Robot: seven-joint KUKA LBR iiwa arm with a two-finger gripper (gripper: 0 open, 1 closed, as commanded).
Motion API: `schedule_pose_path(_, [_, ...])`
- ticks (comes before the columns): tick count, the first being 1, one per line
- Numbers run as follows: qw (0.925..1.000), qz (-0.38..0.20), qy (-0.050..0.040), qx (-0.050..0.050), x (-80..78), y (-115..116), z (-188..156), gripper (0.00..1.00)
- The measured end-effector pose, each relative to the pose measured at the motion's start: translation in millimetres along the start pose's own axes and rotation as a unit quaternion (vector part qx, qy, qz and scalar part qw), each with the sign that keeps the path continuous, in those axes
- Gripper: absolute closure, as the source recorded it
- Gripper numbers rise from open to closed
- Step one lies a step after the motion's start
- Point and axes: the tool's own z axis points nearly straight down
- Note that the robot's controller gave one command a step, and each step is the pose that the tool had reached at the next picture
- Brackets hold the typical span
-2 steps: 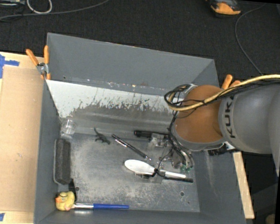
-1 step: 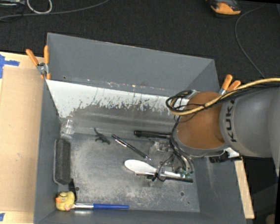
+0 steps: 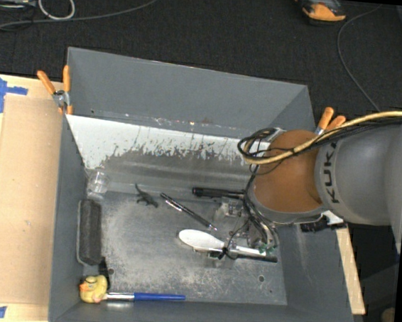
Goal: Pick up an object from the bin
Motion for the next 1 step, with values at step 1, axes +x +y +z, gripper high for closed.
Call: schedule_pose_path(1, [1.0000,-0.005,-0.0017,-0.001,11.6,0.2,13.1,0.00])
